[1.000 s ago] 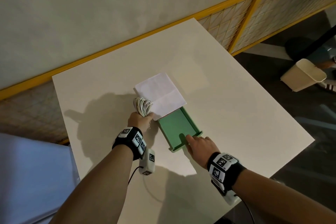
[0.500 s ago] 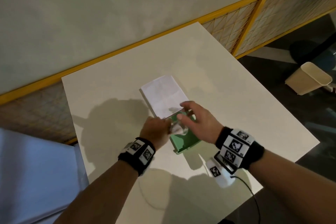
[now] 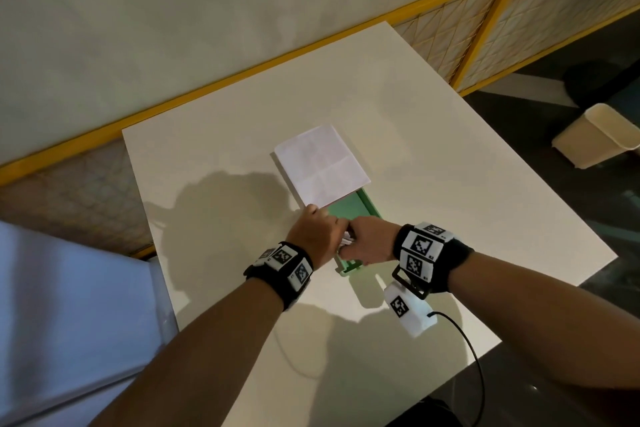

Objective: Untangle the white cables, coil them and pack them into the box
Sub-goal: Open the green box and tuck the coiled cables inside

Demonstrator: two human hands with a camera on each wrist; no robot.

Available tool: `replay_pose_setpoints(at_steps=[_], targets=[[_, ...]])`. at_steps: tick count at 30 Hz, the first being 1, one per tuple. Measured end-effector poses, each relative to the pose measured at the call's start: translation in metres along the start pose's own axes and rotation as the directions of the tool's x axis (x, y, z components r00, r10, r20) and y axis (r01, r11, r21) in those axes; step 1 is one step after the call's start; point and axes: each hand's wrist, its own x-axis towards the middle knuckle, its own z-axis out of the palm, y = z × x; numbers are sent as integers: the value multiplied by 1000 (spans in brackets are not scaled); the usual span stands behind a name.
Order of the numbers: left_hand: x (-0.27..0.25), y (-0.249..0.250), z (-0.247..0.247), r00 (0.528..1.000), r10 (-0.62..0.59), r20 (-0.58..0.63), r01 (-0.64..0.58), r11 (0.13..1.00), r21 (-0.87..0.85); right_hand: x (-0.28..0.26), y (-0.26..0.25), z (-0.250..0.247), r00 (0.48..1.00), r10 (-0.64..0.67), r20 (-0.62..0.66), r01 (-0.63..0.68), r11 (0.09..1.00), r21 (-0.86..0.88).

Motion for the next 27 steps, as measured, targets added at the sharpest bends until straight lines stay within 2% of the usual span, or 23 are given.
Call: replay_pose_setpoints(at_steps=[2,5,8,9,12,13,15,16,17,19,20,21,23,27], targets=[[0,1,4,1000,-10,2,11,1000,-23,0,1,6,999,-2,-42,-2,997,-79],[3,3,6,999,-9,-36,6,996,-84,0,4,12,998,-2,-67,-5,994,-109],[5,6,14,990,-39,-136,13,983,-185,0,11,14,997,14,-69,-25,988,-153],[5,7,13,993,-58,-101,35,975,-221,-1,14,14,997,26,-71,-38,986,-163],[6,6,0,984,-101,147,136,958,-254,-1,23,11,991,111,-74,-120,984,-131],[6,3,-6,976,-135,171,180,940,-288,-1,25,10,985,151,-85,-160,980,-121],[3,-9,-8,960,-262,97,278,867,-413,1,27,8,970,213,-118,-227,966,-121],[2,-18,-7,930,-366,43,341,809,-480,2,27,8,962,236,-136,-254,958,-130],[0,-27,-3,879,-475,24,414,740,-530,4,26,9,955,257,-147,-278,949,-146],[-4,-44,7,769,-634,87,559,599,-574,11,24,13,947,277,-162,-307,929,-205],[-5,-50,12,730,-666,151,614,544,-572,14,23,15,943,282,-176,-317,921,-226],[-5,-53,14,712,-671,206,646,512,-566,17,24,19,936,292,-198,-333,916,-224],[-3,-53,17,709,-649,274,663,483,-571,24,27,25,911,321,-260,-374,908,-191],[2,-45,14,709,-647,280,672,499,-547,42,28,33,869,376,-322,-436,890,-136]])
